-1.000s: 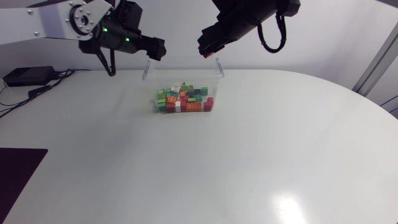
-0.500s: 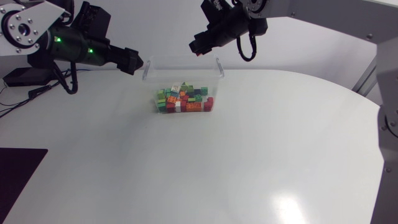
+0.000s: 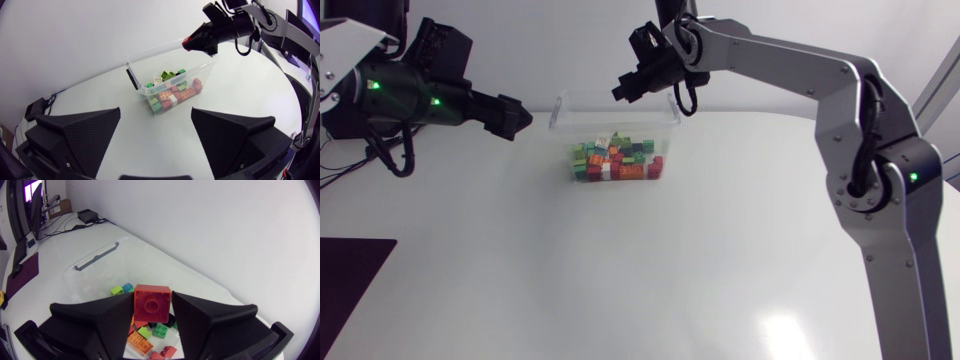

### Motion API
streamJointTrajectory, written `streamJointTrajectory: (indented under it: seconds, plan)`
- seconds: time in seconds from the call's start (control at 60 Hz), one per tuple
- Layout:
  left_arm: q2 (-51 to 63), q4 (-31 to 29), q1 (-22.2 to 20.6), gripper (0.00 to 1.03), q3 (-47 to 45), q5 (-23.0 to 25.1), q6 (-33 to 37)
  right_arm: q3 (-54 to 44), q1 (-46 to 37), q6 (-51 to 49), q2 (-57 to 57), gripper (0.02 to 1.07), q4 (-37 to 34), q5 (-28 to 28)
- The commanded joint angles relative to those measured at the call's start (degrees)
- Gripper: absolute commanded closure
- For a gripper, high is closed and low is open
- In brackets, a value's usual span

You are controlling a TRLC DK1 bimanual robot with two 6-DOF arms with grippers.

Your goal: Place the duplo bricks in the container

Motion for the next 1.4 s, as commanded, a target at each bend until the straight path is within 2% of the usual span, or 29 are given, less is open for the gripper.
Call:
streamJointTrajectory:
  seconds: [0.0, 0.133, 0.25, 0.317, 0.517, 0.667, 0.817, 1.383]
  plan:
    - [-2.7, -0.53, 0.53, 0.05, -1.92, 0.51, 1.02, 3.36, 0.58, 0.45, 3.11, 0.05, 0.25, 1.41]
    - [-5.86, -0.89, 0.7, 0.05, -3.94, 0.51, 1.02, 2.13, 0.67, -0.17, 1.09, 0.06, 0.6, 3.7]
    - [-9.2, -0.89, 1.49, 0.05, -6.67, 0.51, 1.2, -3.94, -0.38, -0.25, -4.36, 0.06, 3.33, 4.75]
    - [-11.66, -0.8, 2.28, 0.05, -8.78, 0.51, 1.37, -11.5, -1.17, -0.43, -10.42, 0.06, 7.19, 6.24]
    - [-18.08, 0.08, 4.22, 0.05, -13.61, 0.86, 2.16, -27.84, -1.97, -1.31, -24.31, 0.06, 12.99, 9.85]
    - [-25.11, 2.01, 7.03, 0.05, -18.36, 0.86, 2.08, -40.32, -2.41, -1.22, -35.03, 0.06, 18.09, 15.91]
    - [-30.64, 2.28, 9.4, 0.05, -21.87, 0.94, 2.6, -48.94, -2.41, -0.17, -44.35, 0.06, 18.27, 22.42]
    - [-42.69, 3.33, 10.63, 0.05, -29.34, 0.86, 4.1, -74.34, -6.54, -0.43, -78.89, 0.06, 14.84, 29.18]
